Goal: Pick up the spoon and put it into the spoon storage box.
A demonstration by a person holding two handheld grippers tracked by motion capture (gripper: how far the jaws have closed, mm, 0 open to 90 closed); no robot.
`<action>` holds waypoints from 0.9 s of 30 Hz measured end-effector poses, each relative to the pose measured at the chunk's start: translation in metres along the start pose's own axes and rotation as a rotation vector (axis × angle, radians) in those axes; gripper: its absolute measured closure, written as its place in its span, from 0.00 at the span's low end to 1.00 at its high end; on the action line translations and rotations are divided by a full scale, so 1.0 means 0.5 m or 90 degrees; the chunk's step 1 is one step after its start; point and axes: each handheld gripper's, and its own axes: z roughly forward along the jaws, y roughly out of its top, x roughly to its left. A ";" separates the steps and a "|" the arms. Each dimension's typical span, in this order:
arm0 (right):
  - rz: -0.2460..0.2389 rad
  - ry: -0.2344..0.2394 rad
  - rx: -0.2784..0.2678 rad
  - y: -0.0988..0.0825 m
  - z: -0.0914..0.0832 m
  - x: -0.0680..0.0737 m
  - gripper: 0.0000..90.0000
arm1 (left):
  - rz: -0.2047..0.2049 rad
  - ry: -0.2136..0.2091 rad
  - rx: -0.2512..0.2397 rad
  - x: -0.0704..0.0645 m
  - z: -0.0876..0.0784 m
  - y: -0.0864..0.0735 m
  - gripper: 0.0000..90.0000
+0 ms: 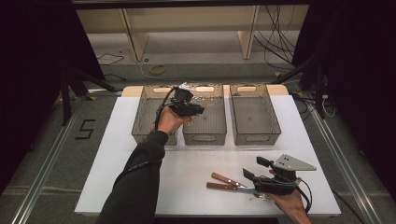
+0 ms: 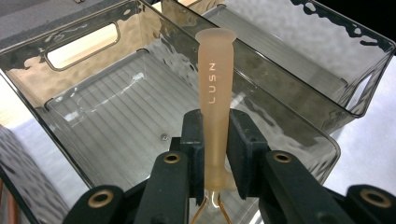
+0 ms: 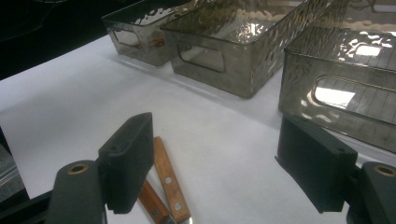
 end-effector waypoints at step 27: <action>0.000 0.002 -0.001 0.000 0.000 0.001 0.31 | -0.069 0.012 -0.018 0.017 -0.016 -0.011 0.49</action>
